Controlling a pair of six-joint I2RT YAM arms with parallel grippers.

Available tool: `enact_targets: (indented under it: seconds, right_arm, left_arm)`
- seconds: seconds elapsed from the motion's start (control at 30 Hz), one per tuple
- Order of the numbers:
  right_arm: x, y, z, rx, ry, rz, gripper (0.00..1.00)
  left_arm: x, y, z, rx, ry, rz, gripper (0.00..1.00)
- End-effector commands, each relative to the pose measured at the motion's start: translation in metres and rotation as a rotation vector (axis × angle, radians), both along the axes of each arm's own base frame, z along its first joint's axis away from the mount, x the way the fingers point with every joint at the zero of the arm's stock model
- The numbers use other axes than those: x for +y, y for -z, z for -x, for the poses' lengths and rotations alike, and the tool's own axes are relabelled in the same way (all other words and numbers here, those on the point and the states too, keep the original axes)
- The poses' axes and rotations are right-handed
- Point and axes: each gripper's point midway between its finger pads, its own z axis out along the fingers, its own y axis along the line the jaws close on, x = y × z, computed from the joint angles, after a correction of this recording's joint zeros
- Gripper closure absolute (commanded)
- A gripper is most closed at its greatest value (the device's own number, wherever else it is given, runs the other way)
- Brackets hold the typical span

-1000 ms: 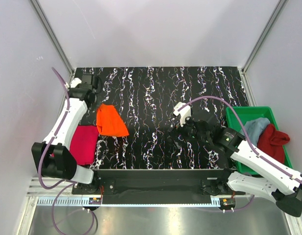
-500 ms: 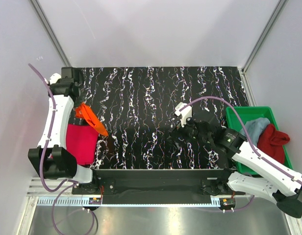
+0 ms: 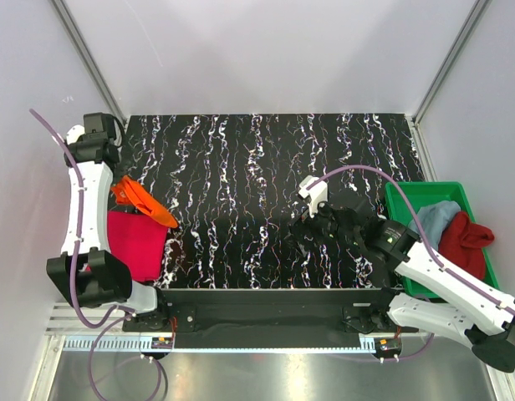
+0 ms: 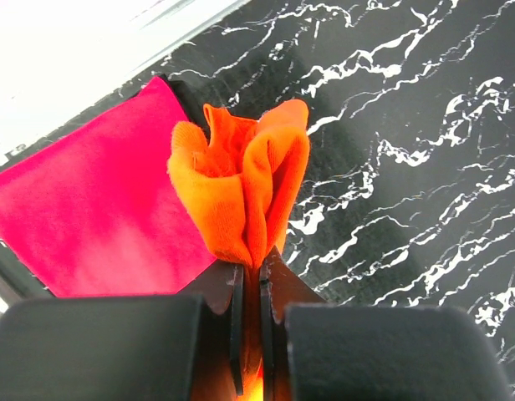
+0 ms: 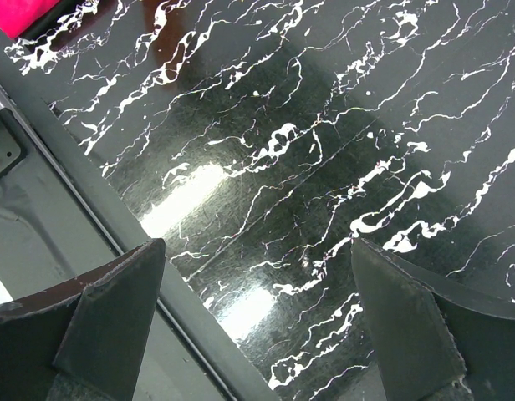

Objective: Fold and stack the t-shirts
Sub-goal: Neatly place the folded tshirt to the corner

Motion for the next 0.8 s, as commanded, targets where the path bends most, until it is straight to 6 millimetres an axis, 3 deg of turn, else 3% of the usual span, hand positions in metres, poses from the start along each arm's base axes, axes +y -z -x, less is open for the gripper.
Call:
enact_targets:
  seconds: [0.0,0.77]
  right_arm:
    - [0.003,-0.010,0.002,0.004,-0.002,-0.050,0.00]
    - [0.004,0.001,0.009,0.056,-0.003,-0.057,0.00]
  left_arm:
    - [0.010,-0.033,0.003,-0.084,0.004,-0.043,1.00]
    - [0.047,-0.031,0.016,-0.048,-0.008,-0.064,1.00]
